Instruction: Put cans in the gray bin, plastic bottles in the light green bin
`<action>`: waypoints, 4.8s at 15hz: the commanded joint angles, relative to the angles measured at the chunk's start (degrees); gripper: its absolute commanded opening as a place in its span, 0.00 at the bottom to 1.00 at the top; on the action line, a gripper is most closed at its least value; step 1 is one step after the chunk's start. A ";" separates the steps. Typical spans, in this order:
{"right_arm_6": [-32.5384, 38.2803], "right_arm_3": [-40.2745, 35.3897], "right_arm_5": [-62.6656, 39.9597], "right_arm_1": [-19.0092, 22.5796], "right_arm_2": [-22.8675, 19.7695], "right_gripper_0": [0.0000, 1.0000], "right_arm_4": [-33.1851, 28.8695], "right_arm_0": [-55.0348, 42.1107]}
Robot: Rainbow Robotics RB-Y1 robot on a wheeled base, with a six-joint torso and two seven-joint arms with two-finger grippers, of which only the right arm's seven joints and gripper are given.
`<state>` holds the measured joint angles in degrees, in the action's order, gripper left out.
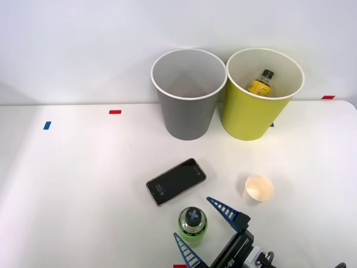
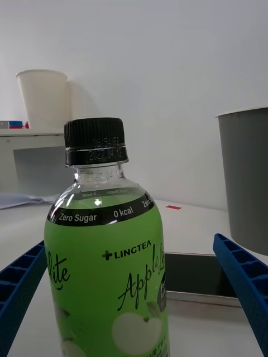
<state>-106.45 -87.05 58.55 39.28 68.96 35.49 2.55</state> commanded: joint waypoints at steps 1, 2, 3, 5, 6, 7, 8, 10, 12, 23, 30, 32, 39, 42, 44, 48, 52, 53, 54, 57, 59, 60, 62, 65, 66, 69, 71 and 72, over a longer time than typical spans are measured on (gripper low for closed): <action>-0.34 -0.05 -0.98 -0.70 0.03 1.00 -0.86 1.14; -0.34 -0.05 -2.30 -0.88 0.03 1.00 -0.95 1.85; -0.34 -0.05 -2.82 -0.96 0.03 1.00 -0.86 2.11; -0.52 -0.05 -4.32 -1.58 0.03 1.00 -0.60 2.55; -0.78 0.04 -5.11 -1.75 0.03 1.00 -0.42 2.90; -1.04 -0.05 -5.72 -1.93 0.03 1.00 -0.16 3.08; -1.13 -0.05 -6.08 -2.19 0.03 1.00 -0.07 3.08; -1.66 0.04 -6.16 -2.55 0.03 1.00 -0.16 3.61; -2.01 0.04 -6.16 -2.63 0.03 0.51 -0.42 3.78; -1.22 -14.73 -19.35 2.29 -9.99 0.00 -2.97 -3.78; 0.98 -31.16 -34.55 2.82 -24.40 0.00 -3.23 -10.19; 1.86 -34.68 -38.24 1.59 -27.83 0.00 -2.79 -10.19; 7.13 -40.04 -54.85 -6.68 -43.91 0.00 -1.30 -1.49; 8.27 -39.95 -59.51 -8.96 -49.19 0.00 -0.33 2.90; 8.89 -39.95 -66.37 -10.37 -53.41 0.00 0.02 5.98; 10.47 -39.69 -81.40 -13.97 -62.46 0.00 0.46 12.13; 10.56 -28.35 -78.32 -16.43 -65.80 0.00 0.02 18.72; 10.21 -25.18 -77.00 -16.70 -66.33 0.00 -0.51 20.22; 9.86 -23.69 -77.00 -16.70 -66.94 0.00 -0.95 21.01; 9.06 -18.94 -77.00 -16.70 -67.91 0.00 -1.92 24.44; 8.10 -16.31 -77.00 -16.61 -68.35 0.00 -2.79 25.84; 7.92 -15.87 -77.00 -16.61 -68.35 0.00 -3.15 25.93; 7.48 -15.96 -77.00 -16.52 -68.35 0.00 -3.85 25.93; 6.87 -15.87 -77.00 -16.61 -68.26 0.86 -4.99 25.93; 6.87 -15.87 -77.00 -16.52 -68.26 1.00 -5.17 25.84; 6.60 -15.96 -77.00 -16.52 -68.08 1.00 -5.34 25.84; 6.43 -15.87 -75.51 -16.52 -67.73 1.00 -5.34 24.96; 6.34 -16.04 -72.34 -16.52 -66.68 1.00 -5.34 23.29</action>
<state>-99.97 -102.97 -16.80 22.75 1.32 30.16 27.44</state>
